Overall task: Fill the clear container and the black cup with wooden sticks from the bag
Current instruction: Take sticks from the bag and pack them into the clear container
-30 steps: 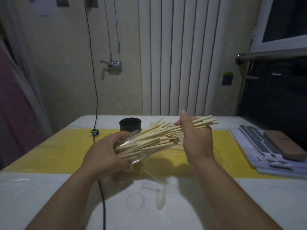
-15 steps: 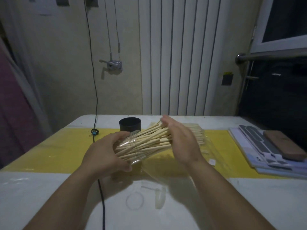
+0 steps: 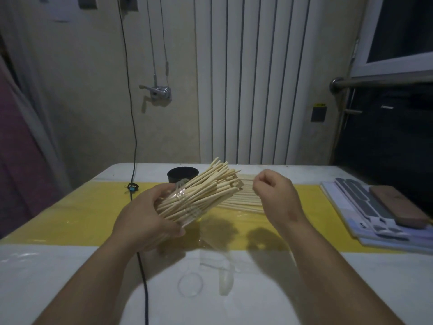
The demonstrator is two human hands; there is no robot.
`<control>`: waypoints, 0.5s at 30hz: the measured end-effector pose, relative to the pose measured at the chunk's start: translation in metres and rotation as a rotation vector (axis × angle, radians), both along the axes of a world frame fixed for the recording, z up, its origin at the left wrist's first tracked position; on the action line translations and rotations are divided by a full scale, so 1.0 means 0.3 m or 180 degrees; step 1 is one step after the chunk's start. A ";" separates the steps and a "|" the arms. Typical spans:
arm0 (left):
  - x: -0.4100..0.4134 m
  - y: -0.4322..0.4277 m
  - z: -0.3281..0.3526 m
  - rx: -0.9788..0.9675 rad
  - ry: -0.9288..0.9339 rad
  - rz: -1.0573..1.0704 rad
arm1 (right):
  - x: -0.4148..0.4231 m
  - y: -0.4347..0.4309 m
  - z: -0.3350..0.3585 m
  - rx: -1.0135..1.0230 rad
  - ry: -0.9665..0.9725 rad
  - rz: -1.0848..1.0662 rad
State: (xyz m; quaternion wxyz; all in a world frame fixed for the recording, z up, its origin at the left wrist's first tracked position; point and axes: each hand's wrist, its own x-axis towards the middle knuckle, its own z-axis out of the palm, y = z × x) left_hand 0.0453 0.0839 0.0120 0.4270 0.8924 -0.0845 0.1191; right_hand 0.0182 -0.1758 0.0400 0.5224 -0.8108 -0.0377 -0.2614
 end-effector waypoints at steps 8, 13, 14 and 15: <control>-0.010 -0.005 0.010 -0.0296 0.0062 0.0026 | -0.001 0.021 -0.036 -0.1629 0.1360 0.0211; -0.002 0.003 0.007 -0.0410 0.0093 0.0067 | 0.070 0.039 -0.167 -0.2840 0.2411 0.0460; -0.003 0.002 0.007 -0.0418 0.0105 0.0076 | 0.079 0.039 -0.188 -0.2894 0.2423 0.0408; -0.004 0.001 0.008 -0.0431 0.0113 0.0086 | 0.084 0.039 -0.201 -0.2890 0.2380 0.0324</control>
